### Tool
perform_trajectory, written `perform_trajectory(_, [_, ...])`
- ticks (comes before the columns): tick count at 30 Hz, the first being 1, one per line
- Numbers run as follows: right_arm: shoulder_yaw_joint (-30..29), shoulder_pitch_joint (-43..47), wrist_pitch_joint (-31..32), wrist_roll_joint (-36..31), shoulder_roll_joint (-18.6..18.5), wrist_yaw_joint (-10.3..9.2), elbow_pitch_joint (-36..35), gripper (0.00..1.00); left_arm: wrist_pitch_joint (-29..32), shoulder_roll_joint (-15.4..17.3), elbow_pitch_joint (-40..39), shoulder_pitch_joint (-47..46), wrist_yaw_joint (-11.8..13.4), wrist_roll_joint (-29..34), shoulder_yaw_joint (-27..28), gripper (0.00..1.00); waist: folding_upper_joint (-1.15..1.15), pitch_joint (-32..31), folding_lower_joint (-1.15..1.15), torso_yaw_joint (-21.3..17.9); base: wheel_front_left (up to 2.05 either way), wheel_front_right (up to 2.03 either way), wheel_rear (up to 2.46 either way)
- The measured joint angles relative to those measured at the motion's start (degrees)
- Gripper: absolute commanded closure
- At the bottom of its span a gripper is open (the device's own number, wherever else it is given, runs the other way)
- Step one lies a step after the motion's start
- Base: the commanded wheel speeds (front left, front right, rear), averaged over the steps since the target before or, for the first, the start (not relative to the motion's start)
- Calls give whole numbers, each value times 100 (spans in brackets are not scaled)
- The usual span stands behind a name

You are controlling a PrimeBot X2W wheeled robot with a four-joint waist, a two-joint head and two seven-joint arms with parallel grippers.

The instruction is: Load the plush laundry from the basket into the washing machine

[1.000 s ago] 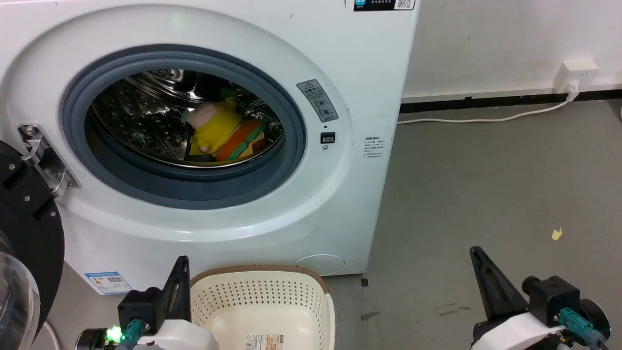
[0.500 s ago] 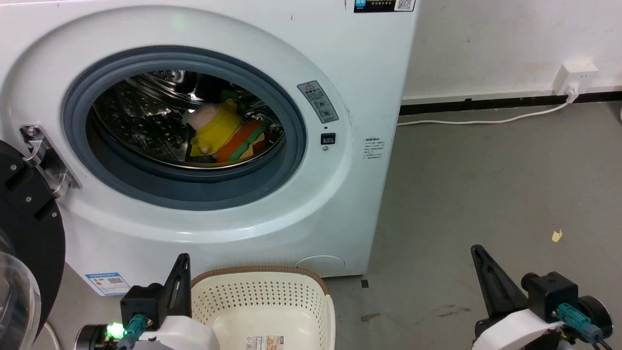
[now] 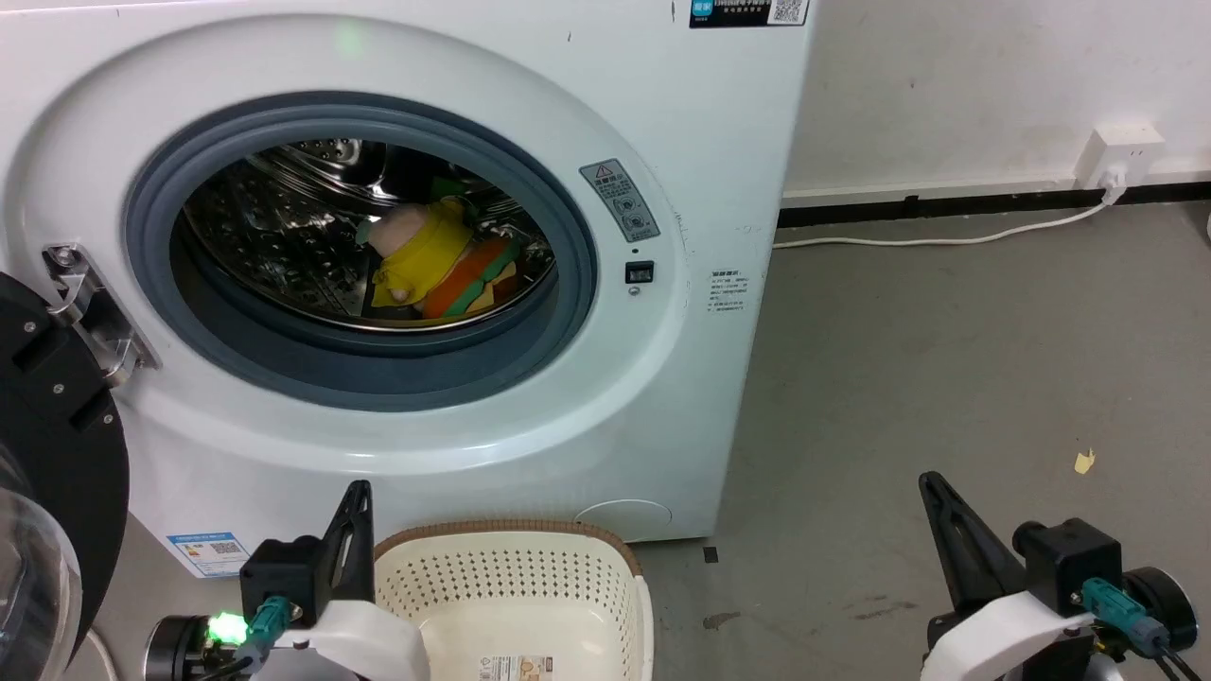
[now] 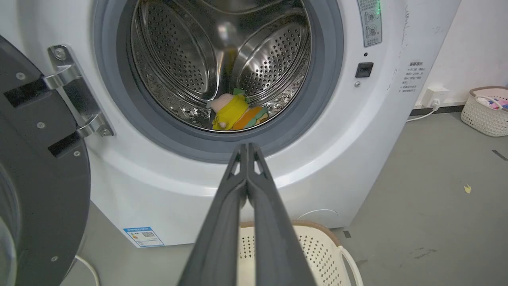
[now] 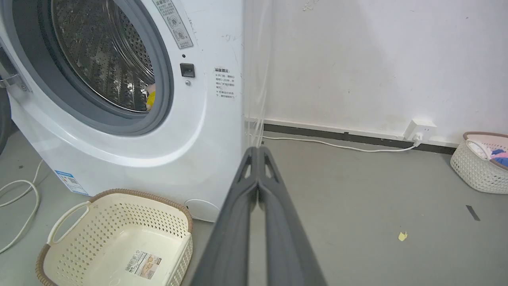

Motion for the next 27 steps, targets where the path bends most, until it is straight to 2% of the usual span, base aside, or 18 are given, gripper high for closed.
perform_trajectory(27, [-12, -10, 49, -41, 0, 0, -9, 100, 51, 0, -32, -23, -7, 51, -10, 100, 0, -7, 0, 1, 0, 0, 0])
